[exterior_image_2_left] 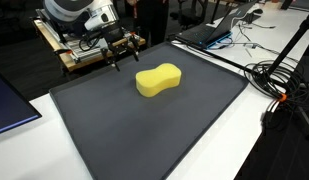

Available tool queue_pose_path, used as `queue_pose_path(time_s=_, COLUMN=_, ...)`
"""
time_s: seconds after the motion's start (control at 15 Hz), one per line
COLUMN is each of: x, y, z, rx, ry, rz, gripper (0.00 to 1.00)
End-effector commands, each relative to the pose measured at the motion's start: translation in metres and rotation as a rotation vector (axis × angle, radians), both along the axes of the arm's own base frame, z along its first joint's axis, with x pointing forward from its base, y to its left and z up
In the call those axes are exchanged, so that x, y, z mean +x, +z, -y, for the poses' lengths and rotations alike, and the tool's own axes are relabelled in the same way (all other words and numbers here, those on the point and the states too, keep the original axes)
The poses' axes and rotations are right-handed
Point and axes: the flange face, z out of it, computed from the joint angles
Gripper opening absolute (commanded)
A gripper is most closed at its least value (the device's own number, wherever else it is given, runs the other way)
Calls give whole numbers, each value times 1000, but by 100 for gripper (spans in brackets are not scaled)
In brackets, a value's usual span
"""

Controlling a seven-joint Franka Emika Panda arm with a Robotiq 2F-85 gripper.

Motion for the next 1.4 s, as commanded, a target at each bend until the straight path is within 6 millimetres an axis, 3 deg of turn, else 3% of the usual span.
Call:
queue_pose_path(time_s=0.0, x=27, y=16, z=-4, rx=-19, ry=-16, rz=-42, gripper=100)
queue_pose_path(time_s=0.53, x=81, y=70, z=-67, rx=-98, ry=56, rz=-135, gripper=100)
queue_pose_path(time_s=0.93, x=121, y=75, z=-122, rx=-222, ry=127, rz=-195, gripper=100)
queue_pose_path(time_s=1.33, x=139, y=71, z=-187, rx=-321, ry=204, rz=-287, gripper=100)
